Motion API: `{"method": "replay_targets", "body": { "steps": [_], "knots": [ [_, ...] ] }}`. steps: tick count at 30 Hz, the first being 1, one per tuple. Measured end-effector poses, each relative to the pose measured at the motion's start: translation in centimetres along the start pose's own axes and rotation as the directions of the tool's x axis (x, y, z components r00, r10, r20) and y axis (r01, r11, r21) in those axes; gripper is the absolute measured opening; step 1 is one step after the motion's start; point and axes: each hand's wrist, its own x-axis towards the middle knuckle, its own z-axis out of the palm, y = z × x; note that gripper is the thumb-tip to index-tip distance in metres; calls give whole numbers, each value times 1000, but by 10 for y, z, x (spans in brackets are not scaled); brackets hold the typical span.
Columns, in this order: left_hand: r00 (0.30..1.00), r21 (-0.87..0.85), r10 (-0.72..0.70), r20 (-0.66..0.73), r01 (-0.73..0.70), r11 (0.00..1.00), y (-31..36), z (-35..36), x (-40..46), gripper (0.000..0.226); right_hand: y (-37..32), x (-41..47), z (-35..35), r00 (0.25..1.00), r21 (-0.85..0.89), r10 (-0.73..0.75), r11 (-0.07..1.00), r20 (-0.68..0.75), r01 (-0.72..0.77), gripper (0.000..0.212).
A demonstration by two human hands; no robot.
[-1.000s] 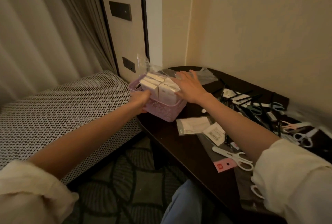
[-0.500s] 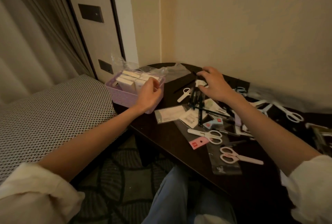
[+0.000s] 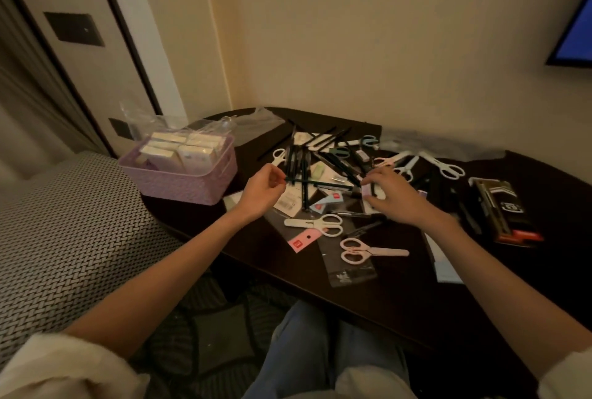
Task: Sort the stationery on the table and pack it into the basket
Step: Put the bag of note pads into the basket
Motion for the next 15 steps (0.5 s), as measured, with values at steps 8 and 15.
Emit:
{"method": "replay_targets", "body": {
  "steps": [8, 15],
  "knots": [
    [995, 82, 51, 90, -59, 995, 6, 17, 20, 18, 10, -5, 14, 999, 53, 37, 998, 14, -38, 30],
    [989, 72, 53, 137, -63, 995, 14, 32, 41, 17, 18, 5, 12, 998, 52, 67, 996, 8, -68, 31]
  ]
}}
